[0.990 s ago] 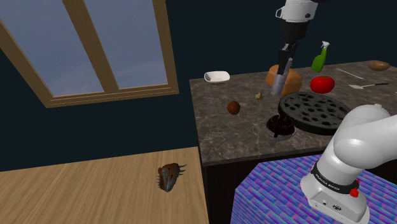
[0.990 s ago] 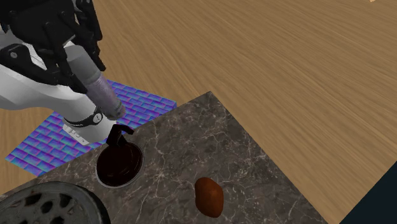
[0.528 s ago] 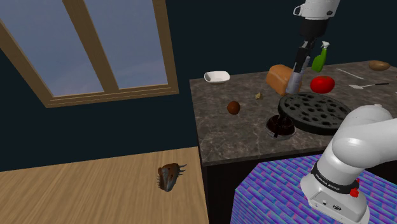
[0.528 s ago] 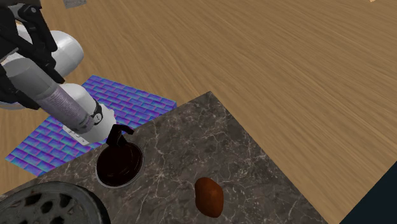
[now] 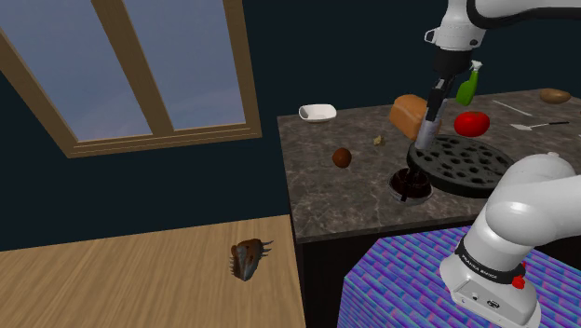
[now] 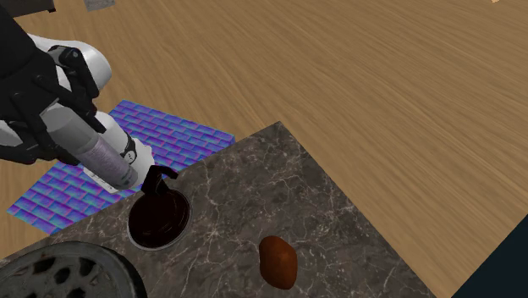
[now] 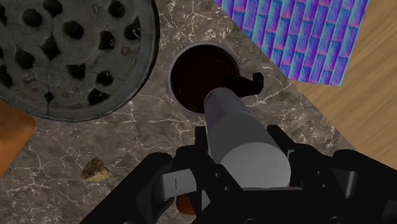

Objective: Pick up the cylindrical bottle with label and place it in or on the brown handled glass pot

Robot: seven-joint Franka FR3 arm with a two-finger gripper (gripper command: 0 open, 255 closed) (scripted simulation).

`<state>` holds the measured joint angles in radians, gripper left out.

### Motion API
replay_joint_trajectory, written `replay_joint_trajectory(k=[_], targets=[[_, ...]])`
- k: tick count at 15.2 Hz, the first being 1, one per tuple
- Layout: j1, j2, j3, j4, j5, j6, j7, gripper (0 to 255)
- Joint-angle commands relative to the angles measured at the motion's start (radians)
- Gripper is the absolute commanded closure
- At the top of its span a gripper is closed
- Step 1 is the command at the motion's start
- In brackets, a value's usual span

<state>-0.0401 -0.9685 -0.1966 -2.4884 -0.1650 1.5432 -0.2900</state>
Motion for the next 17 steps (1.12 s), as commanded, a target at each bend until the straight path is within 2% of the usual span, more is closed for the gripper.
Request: replay_joint_trajectory(k=[1,9,17], targets=[[-0.002,-0.008,-0.004,-0.031,-0.004,0.024,0.001,255],[-0.011,-0.034,-0.021,-0.151,-0.021,0.117,0.004,255],[-0.012,-0.035,-0.022,-0.158,-0.023,0.123,0.004,255]])
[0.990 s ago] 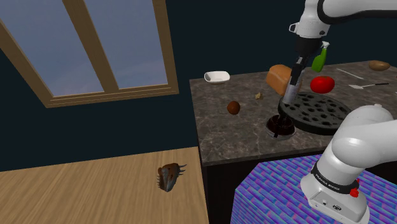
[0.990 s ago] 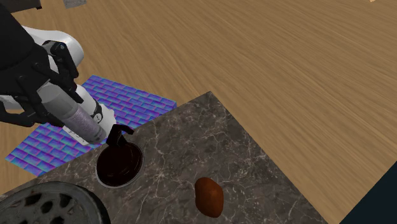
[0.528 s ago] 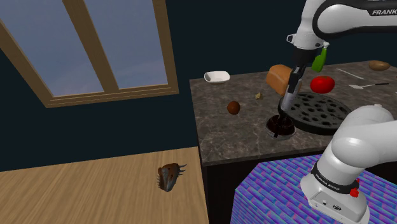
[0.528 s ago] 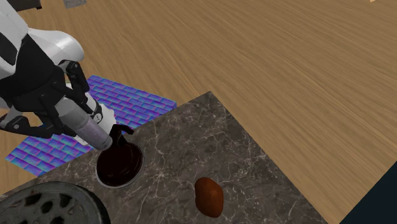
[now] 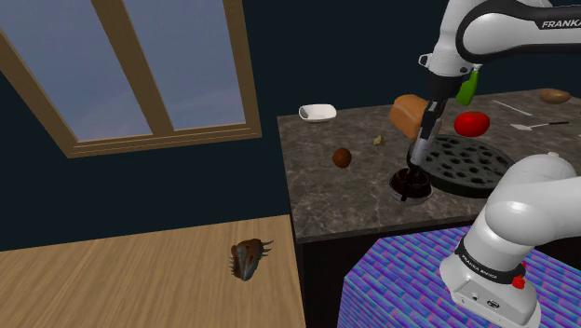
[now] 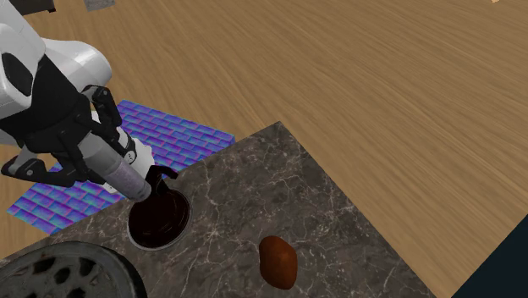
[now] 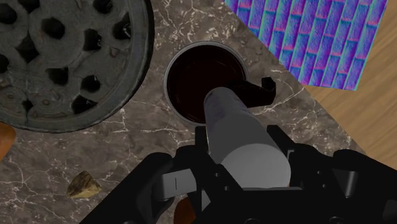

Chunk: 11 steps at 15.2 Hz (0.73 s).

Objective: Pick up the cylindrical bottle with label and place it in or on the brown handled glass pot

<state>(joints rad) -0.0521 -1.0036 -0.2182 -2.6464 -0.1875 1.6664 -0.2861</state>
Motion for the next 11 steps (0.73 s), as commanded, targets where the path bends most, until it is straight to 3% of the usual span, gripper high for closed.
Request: replay_joint_trajectory(k=[1,6,11], targets=[[0.000,0.000,0.000,0.000,0.000,0.000,0.000,0],[0.000,0.000,0.000,0.000,0.000,0.000,0.000,0],[0.011,0.029,0.020,0.141,0.020,-0.112,-0.004,0]])
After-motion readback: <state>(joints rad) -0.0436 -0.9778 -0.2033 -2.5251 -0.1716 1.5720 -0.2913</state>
